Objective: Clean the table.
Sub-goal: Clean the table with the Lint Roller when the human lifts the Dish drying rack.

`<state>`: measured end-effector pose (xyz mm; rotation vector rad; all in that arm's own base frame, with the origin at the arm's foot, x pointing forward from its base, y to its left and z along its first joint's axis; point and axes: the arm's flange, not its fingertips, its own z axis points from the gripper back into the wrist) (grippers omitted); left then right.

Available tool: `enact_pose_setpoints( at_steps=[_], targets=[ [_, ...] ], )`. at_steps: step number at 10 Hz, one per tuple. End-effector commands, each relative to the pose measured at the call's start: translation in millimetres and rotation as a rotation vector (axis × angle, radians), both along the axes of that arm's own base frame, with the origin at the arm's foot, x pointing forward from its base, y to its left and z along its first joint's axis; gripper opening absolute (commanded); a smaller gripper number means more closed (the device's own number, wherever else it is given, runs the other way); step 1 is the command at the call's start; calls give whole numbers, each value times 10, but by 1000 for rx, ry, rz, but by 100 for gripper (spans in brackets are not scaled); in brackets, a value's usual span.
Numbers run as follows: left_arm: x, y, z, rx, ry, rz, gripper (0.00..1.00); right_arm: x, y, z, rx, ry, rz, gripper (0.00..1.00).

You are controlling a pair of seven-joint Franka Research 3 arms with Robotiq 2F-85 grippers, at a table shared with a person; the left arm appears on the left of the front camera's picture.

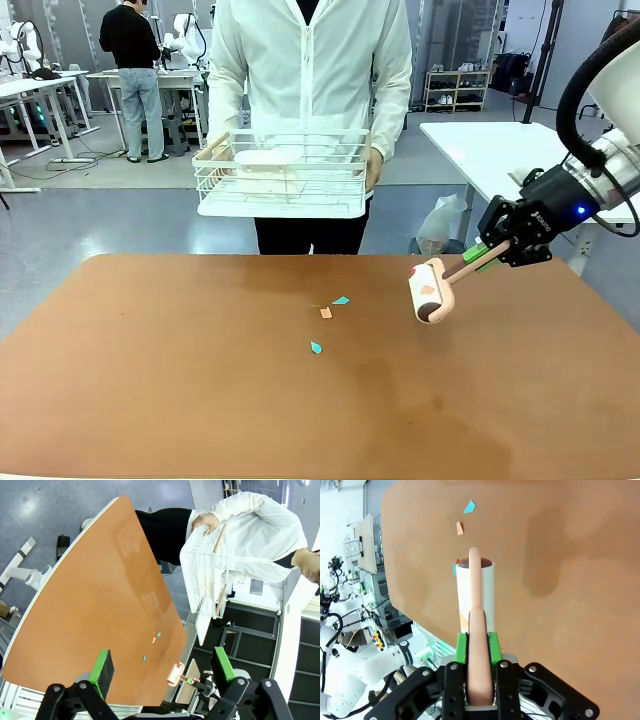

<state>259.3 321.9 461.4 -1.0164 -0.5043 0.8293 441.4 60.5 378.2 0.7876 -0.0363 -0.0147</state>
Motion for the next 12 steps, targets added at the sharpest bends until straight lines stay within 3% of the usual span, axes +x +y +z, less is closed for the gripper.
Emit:
enact_pose_setpoints(
  at_steps=[1, 3, 5, 7, 12],
  targets=[
    [-16, 36, 9, -5, -26, -9, 100, 240, 211, -295, 9, -11, 67, 21],
    [-16, 36, 9, -5, -26, -9, 100, 431, 366, -548, -75, -7, 49, 21],
    [-16, 36, 9, -5, -26, -9, 100, 537, 461, -666, -76, -63, 38, 21],
    [-16, 36, 9, -5, -26, -9, 100, 587, 528, -807, -73, -49, -13, 21],
    [-16, 36, 9, -5, -26, -9, 100, 699, 533, -854, -60, -67, -63, 21]
  ],
)
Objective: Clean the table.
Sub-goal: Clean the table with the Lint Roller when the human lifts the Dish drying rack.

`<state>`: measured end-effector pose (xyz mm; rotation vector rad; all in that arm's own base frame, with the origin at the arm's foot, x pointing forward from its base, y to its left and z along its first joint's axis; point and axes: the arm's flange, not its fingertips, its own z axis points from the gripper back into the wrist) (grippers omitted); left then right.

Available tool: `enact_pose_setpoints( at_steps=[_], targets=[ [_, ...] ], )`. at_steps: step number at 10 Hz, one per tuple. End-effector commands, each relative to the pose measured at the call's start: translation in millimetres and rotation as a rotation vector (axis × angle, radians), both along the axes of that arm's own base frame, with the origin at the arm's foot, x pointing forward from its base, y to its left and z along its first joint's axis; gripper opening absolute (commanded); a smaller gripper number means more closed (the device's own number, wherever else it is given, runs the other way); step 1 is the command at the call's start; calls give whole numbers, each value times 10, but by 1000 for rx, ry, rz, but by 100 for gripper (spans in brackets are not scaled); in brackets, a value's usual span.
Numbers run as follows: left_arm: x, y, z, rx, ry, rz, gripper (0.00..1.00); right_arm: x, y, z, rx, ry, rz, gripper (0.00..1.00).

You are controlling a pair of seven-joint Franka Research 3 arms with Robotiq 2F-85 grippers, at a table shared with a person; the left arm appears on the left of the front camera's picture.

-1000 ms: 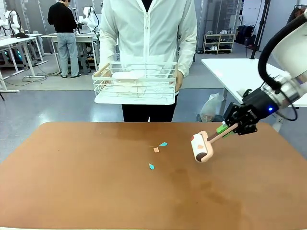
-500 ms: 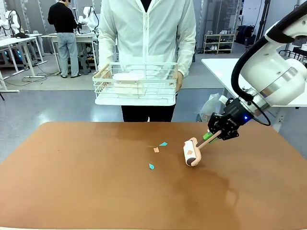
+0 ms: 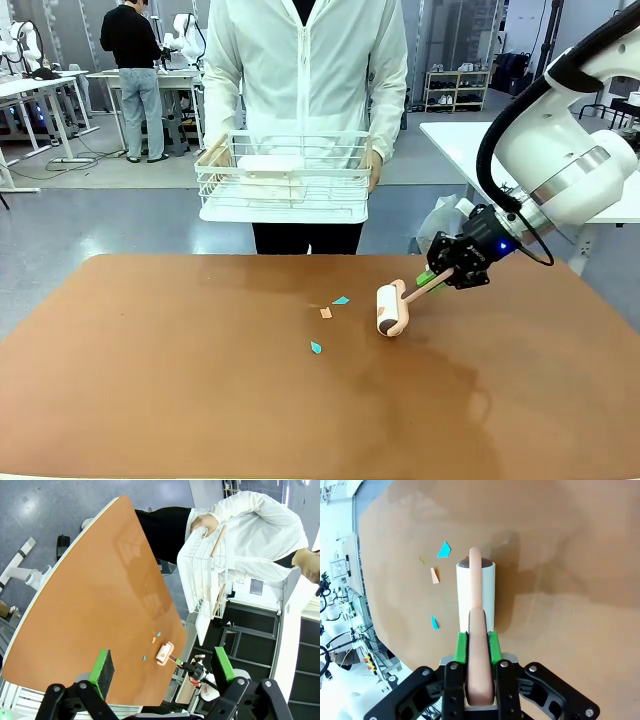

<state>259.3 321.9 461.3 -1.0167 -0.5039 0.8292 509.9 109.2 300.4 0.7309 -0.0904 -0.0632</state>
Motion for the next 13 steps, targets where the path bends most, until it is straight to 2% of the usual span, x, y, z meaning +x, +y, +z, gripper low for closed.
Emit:
enact_pose_setpoints(
  at_steps=[1, 3, 4, 6, 8, 10, 13],
  targets=[
    [-15, 36, 9, -5, -26, -8, 100, -3, 39, -150, -39, -18, 4, 21],
    [-15, 36, 9, -5, -26, -8, 100, -53, 19, -434, -107, 70, 38, 21],
    [-15, 36, 9, -5, -26, -8, 100, -51, 18, -507, -111, 79, 41, 21],
    [-15, 36, 9, -5, -26, -8, 100, 19, 0, -476, -89, 85, 63, 21],
    [-15, 36, 9, -5, -26, -8, 100, 163, 15, -463, -66, 139, 137, 21],
    [-15, 36, 9, -5, -26, -8, 100, 257, 296, -499, -109, 173, 215, 21],
    [-15, 36, 9, -5, -26, -8, 100, 302, 760, -567, -125, 167, 279, 21]
  ],
)
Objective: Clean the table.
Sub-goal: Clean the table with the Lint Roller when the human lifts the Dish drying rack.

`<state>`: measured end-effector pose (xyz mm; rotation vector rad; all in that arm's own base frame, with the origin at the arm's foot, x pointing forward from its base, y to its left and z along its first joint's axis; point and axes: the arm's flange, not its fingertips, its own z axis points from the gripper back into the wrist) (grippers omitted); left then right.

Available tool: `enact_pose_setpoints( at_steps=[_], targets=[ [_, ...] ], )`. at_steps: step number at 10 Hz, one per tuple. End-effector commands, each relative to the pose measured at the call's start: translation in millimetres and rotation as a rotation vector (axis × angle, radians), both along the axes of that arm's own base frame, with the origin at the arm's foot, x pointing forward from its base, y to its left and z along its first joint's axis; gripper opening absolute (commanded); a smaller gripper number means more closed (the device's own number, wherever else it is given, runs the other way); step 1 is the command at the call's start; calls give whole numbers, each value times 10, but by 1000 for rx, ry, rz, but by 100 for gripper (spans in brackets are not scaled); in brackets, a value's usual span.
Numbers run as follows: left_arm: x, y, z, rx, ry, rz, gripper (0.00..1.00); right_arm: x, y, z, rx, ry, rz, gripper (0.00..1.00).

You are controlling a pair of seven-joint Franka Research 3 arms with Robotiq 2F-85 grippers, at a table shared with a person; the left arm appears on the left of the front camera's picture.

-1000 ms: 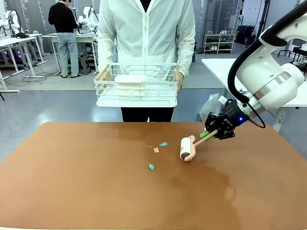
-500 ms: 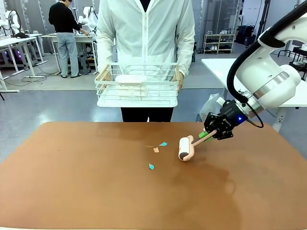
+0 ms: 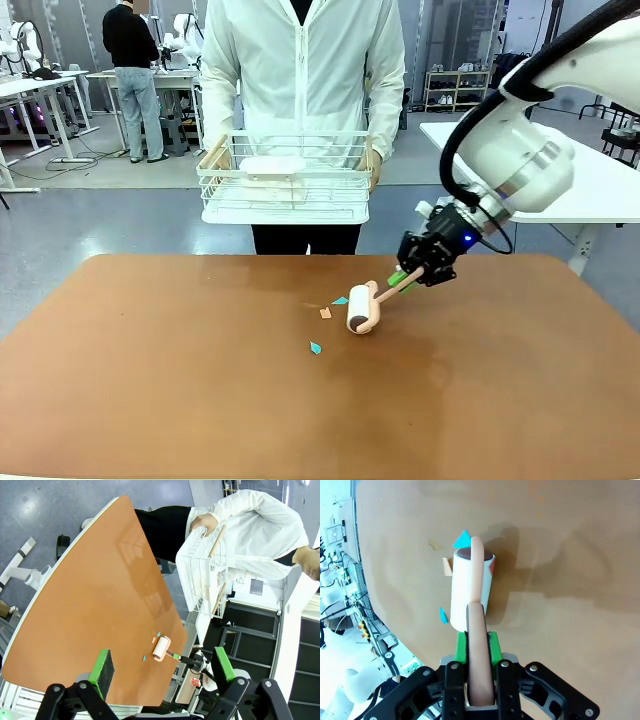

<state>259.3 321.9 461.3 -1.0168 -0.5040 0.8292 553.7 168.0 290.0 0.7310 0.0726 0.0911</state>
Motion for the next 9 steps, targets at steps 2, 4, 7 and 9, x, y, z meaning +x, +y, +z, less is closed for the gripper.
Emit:
enact_pose_setpoints(
  at_steps=[2, 4, 7, 9],
  targets=[
    [-15, 36, 9, -5, -26, -8, 100, -292, 383, -473, -121, 50, 151, 21],
    [-15, 36, 9, -5, -26, -8, 100, -383, 652, -414, -139, 2, 181, 21],
    [-15, 36, 9, -5, -26, -8, 100, -394, 1027, -458, -126, 5, 144, 21],
    [-15, 36, 9, -5, -26, -8, 100, -416, 1197, -501, -82, 80, 118, 21]
  ],
)
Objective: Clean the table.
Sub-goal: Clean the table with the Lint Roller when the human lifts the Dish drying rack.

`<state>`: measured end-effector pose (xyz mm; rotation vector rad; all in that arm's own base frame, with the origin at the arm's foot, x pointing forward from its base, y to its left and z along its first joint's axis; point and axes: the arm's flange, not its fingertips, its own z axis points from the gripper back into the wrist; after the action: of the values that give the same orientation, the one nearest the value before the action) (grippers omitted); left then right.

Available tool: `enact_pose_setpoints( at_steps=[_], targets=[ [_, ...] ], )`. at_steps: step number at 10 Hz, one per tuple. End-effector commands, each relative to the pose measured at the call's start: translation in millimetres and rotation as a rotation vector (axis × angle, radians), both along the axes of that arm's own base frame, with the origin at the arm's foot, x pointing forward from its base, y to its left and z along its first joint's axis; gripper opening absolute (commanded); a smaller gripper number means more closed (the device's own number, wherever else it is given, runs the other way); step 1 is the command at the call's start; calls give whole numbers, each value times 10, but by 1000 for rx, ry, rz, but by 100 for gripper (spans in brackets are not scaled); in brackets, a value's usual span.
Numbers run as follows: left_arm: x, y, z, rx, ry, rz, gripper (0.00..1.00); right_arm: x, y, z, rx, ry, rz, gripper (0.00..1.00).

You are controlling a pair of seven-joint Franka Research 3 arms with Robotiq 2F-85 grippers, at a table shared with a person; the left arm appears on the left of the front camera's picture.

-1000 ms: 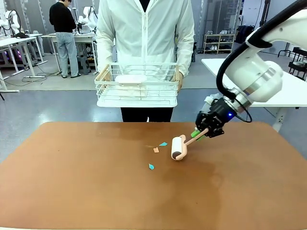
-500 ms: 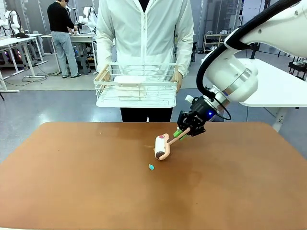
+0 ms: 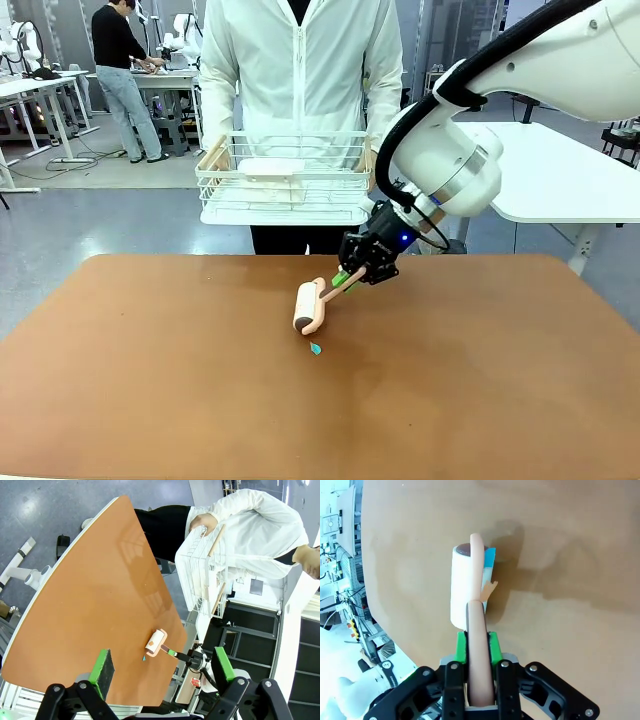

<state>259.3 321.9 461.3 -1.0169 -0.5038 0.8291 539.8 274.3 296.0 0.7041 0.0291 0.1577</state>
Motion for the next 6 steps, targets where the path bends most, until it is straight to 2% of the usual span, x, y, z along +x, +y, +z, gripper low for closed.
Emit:
enact_pose_setpoints(
  at_steps=[1, 4, 6],
  targets=[
    [-15, 36, 9, -5, -26, -8, 100, -279, 197, -556, -52, 156, 75, 21],
    [-15, 36, 9, -5, -26, -8, 100, -269, 318, -407, -62, 127, 79, 21],
    [-15, 36, 9, -5, -26, -8, 100, -293, 293, -280, -64, 140, 52, 21]
  ],
)
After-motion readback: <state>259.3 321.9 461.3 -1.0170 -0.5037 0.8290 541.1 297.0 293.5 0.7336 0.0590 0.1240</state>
